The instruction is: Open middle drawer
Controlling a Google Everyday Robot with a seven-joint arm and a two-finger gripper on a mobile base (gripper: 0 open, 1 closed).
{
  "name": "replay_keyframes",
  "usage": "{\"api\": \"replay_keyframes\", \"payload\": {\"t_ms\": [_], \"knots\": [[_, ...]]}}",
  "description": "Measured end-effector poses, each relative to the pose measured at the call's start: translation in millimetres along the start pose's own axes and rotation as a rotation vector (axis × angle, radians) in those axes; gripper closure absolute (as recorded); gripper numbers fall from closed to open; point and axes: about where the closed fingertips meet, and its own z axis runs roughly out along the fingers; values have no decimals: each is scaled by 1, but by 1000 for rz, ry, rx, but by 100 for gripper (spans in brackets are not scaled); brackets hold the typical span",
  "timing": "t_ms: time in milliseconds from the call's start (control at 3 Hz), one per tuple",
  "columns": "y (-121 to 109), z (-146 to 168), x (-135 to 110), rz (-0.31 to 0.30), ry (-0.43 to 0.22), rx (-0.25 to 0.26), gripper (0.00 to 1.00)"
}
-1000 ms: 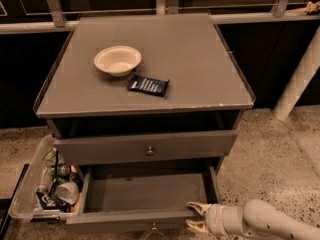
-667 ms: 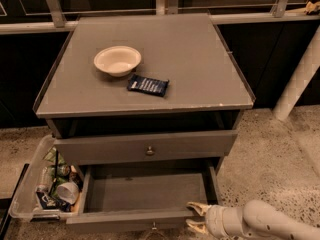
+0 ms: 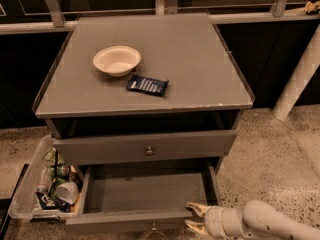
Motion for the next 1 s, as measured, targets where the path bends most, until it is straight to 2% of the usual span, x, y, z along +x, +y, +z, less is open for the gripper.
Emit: {"api": "replay_keyframes", "payload": {"t_ms": [667,1000], "knots": [[-1,0,-1,1,-2,-2,35],[-3,0,0,2,-5,-6,37]]}}
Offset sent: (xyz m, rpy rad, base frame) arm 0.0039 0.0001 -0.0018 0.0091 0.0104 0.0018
